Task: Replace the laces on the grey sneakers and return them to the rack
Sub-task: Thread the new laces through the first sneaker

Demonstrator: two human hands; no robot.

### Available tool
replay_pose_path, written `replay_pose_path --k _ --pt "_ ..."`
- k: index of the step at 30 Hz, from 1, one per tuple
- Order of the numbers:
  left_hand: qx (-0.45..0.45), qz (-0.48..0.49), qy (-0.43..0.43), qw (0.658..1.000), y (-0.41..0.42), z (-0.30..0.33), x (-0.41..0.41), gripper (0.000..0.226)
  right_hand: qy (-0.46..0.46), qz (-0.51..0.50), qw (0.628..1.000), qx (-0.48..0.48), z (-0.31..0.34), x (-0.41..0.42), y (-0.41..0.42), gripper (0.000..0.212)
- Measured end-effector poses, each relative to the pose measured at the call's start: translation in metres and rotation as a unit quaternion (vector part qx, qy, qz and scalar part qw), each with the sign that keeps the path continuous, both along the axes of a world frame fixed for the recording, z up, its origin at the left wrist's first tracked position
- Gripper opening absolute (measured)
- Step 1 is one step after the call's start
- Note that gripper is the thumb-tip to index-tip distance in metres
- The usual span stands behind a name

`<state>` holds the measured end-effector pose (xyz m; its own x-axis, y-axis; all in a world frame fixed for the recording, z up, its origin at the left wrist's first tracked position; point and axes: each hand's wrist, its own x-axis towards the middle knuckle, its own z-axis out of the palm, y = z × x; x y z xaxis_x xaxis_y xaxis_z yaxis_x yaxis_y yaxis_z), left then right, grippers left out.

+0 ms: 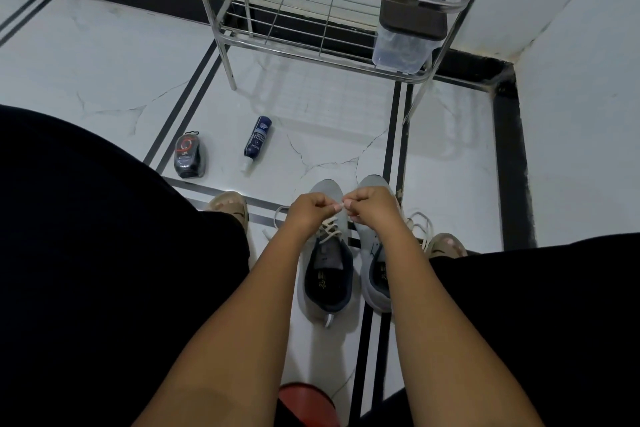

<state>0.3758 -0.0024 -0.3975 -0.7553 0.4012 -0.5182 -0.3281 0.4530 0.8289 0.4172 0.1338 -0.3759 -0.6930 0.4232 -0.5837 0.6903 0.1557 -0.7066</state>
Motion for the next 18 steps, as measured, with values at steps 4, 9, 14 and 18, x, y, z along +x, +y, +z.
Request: replay_pose_path --k 4,9,14,18 --pt "-0.173 -0.062 0.057 0.981 -0.001 -0.010 0.001 0.012 -0.113 0.019 0.993 0.039 -0.023 0.008 0.005 0.006" --pt "-0.302 -0.194 0.078 0.930 -0.002 -0.021 0.017 0.011 -0.156 0.182 0.968 0.077 -0.044 0.038 -0.013 0.015" --pt "-0.309 -0.198 0.096 0.925 0.001 -0.029 0.024 0.011 -0.135 0.146 0.978 0.063 -0.054 0.041 -0.009 0.018" --pt "-0.313 -0.206 0.107 0.921 0.002 -0.030 0.023 0.014 -0.132 0.144 0.979 0.061 -0.058 0.041 -0.008 0.019"
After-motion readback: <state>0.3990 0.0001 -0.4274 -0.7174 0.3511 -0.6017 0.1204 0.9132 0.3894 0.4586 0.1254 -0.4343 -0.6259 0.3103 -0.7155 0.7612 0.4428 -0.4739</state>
